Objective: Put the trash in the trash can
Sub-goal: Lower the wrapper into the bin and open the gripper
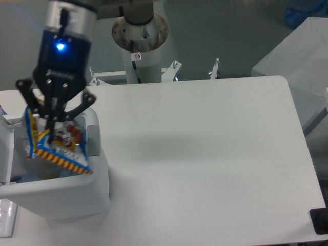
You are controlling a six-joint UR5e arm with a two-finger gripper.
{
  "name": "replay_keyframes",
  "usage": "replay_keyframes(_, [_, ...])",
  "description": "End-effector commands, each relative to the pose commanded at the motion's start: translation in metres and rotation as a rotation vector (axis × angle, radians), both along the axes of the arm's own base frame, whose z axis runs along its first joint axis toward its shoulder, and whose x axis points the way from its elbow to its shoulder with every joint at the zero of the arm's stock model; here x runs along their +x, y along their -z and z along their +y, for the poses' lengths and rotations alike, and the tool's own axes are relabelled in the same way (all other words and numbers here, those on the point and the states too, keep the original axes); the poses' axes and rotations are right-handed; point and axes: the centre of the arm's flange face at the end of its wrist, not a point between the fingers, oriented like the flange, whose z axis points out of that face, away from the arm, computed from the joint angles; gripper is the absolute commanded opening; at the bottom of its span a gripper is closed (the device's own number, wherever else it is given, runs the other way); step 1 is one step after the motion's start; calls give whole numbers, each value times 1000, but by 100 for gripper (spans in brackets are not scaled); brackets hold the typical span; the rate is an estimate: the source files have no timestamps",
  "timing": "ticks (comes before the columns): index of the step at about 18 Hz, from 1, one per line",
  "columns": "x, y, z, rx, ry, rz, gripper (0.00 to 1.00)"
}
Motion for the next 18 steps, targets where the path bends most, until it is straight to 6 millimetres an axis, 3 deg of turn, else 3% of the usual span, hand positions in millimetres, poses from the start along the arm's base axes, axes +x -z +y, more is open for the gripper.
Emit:
replay_keyframes(3, [-1, 10, 5, -14, -11, -26, 2])
replay_keyframes(8, [24, 32, 1, -54, 16, -49, 4])
replay_keyframes(12, [28, 55, -3, -93, 4, -84, 4])
replay_keyframes(18, [29, 69, -4, -119, 2, -102, 4])
